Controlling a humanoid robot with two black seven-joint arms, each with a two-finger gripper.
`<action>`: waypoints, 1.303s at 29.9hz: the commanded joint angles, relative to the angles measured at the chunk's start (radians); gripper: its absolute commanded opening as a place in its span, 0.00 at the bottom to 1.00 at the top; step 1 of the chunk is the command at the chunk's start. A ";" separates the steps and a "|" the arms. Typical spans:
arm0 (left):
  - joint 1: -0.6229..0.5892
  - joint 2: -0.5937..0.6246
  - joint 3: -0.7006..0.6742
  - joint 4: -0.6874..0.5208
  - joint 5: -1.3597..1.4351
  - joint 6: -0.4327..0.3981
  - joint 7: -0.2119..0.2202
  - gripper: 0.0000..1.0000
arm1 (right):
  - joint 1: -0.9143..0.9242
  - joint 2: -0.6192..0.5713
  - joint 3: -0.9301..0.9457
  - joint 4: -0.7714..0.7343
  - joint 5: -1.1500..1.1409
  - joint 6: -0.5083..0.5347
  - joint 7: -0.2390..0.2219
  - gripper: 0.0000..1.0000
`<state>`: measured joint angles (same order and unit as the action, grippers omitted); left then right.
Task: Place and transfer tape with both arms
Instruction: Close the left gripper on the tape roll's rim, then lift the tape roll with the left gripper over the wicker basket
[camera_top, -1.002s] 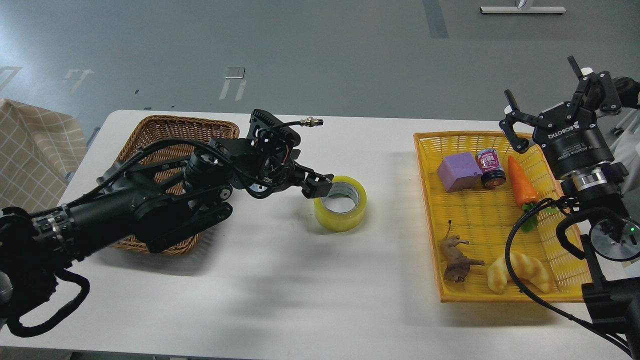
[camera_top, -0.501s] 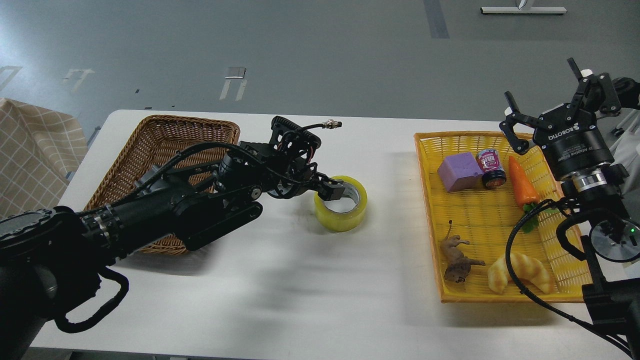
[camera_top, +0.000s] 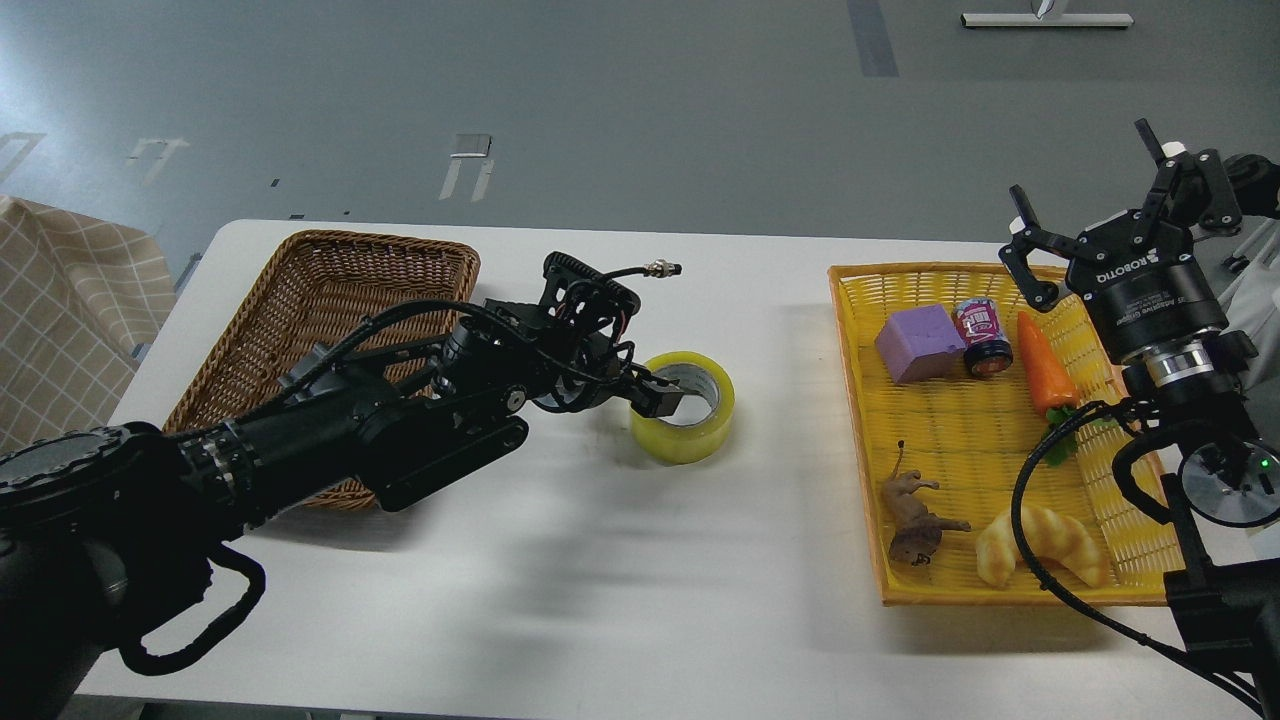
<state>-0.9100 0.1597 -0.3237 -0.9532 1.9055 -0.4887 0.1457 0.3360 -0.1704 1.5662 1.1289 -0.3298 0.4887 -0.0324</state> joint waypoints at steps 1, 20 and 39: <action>-0.001 0.000 0.008 0.027 0.000 0.000 -0.003 0.83 | 0.000 0.000 0.000 0.000 0.000 0.000 0.002 1.00; -0.007 -0.026 0.064 0.045 -0.013 0.000 -0.094 0.00 | -0.002 0.000 0.000 -0.006 -0.001 0.000 0.003 1.00; -0.188 0.066 0.063 0.044 -0.082 0.000 -0.106 0.00 | 0.002 0.005 0.000 -0.015 0.000 0.000 0.003 1.00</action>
<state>-1.0677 0.2025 -0.2611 -0.9099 1.8379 -0.4886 0.0437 0.3374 -0.1659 1.5663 1.1136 -0.3298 0.4887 -0.0291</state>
